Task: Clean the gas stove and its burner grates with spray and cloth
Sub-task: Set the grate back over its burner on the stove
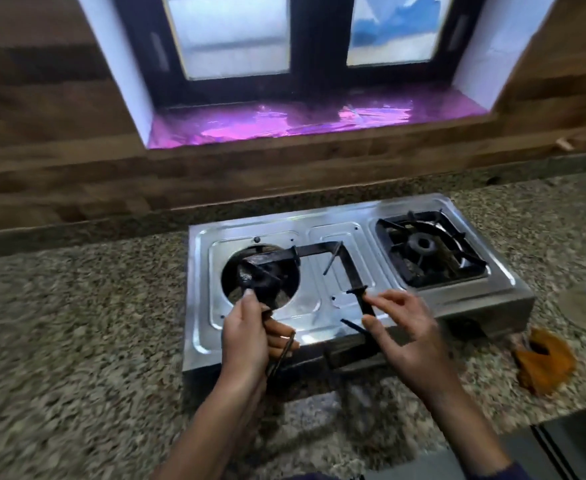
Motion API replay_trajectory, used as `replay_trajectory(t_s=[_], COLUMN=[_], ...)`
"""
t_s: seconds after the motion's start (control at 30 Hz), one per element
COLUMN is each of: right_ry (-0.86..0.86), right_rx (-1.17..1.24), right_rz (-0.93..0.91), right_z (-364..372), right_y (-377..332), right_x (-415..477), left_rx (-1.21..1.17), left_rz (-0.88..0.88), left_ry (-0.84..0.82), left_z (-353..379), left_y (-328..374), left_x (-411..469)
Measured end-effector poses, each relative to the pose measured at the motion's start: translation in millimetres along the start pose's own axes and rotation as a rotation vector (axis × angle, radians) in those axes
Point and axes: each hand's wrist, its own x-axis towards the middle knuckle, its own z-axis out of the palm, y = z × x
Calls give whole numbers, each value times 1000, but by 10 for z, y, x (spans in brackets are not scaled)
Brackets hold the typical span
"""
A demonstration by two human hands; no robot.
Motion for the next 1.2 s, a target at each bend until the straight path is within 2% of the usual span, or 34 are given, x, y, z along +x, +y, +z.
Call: replay_trajectory(t_s=[0.13,0.2,0.37,0.5,0.77,0.87,1.03,1.2], right_ry=[-123,-139,-75,-4,42,41,43,37], right_rx=[-110,-136,-138,-149,-206,-217,-222,-162], right_rz=[-235,-285,-210,-147,-94,-84,-66,-67], right_z=[312,513,810,869,953,1008,1046,1016], right_y=[-295,-431,-585,-637,-564,-517,-447,-400], right_x=[88,113,128,122,324,496,615,589], left_rx=[-50,-71,-105,-109,172,92,-189,-140], left_rz=[-1,11,26,-7,-122,-165,-346,-330], left_ry=[90,110,68,-94,-346,-332,-256,-262], left_z=[-452,-599,-773,-872,-1103,-1081,-1015,-1021], left_y=[65,103,188,309,346,373,418,355], left_x=[59,85,134,160,353,412,494,615])
